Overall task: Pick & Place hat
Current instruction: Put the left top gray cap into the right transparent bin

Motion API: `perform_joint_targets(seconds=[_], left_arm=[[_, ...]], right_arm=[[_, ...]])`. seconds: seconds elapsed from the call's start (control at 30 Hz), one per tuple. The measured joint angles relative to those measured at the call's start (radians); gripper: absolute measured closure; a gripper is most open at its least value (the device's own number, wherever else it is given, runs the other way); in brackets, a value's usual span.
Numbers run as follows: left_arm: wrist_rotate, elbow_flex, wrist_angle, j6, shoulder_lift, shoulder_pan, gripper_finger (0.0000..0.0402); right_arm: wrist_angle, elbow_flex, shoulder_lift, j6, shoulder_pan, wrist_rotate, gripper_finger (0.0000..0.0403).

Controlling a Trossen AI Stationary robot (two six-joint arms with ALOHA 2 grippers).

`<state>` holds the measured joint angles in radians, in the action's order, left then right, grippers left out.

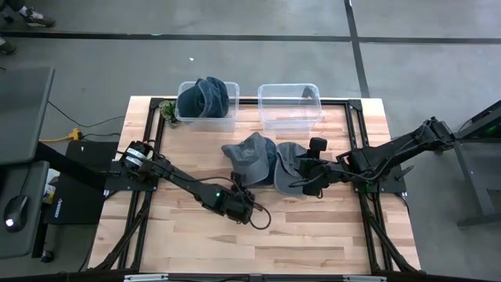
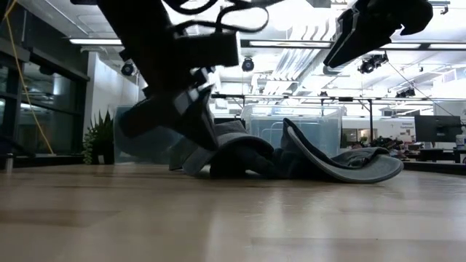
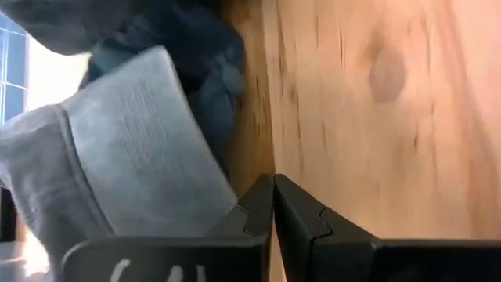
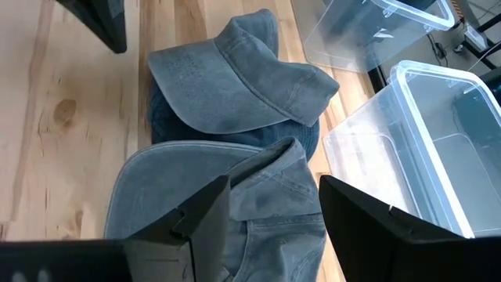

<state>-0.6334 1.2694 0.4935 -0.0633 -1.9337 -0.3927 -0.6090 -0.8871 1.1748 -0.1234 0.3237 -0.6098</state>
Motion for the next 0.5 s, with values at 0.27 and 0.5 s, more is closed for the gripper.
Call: perform_joint_targets(seconds=[0.27, 0.5], left_arm=[[-0.064, 0.002, 0.01, 0.059, -0.028, -0.002, 0.0276], [-0.138, 0.0, 0.023, 0.05, -0.029, -0.002, 0.0135]], right_arm=[[0.002, 0.0, 0.0, 0.009, 0.0, 0.0, 0.021], [0.008, 0.0, 0.0, 0.008, 0.0, 0.0, 0.021]])
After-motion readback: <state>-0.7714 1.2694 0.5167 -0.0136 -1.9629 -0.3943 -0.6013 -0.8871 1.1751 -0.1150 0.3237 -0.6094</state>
